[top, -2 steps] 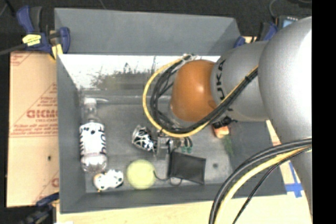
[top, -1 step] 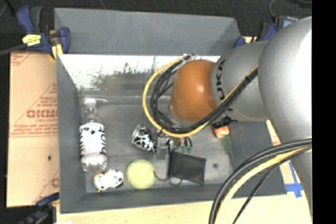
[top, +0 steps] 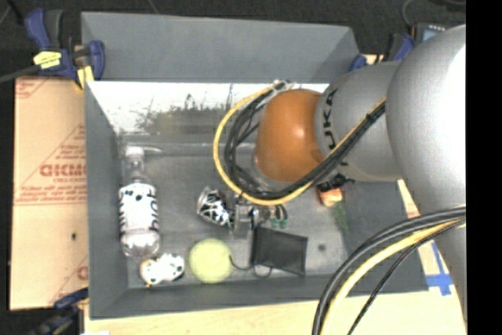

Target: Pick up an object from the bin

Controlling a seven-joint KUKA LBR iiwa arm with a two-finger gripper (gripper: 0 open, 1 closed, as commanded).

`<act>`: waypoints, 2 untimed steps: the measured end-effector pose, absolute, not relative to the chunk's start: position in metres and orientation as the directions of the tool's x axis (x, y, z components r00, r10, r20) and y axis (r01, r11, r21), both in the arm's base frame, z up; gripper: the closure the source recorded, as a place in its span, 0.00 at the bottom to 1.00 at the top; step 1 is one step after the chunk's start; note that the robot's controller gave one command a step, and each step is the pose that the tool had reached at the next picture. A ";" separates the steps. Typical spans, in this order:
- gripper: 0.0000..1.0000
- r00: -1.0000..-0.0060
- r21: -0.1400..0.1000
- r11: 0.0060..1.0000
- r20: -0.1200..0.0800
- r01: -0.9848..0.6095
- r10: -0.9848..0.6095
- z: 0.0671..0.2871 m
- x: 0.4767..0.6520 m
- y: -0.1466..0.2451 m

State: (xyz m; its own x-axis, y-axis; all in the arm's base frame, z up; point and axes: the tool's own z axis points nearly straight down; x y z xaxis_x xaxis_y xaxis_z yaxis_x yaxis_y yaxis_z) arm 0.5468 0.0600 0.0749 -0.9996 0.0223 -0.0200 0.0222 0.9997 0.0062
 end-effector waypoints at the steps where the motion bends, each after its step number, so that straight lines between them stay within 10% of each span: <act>1: 1.00 -1.000 0.006 1.000 -0.020 0.022 0.022 0.080 0.546 0.060; 2: 1.00 -0.999 0.007 1.000 -0.023 0.022 0.023 0.095 0.547 0.060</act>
Offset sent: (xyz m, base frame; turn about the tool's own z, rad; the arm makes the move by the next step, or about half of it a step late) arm 0.0000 0.0001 0.0514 0.0000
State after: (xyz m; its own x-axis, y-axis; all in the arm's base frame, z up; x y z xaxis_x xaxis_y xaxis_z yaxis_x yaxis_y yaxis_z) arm 0.5469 0.0601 0.0953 -0.9995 0.0226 -0.0232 0.0225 0.9997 0.0072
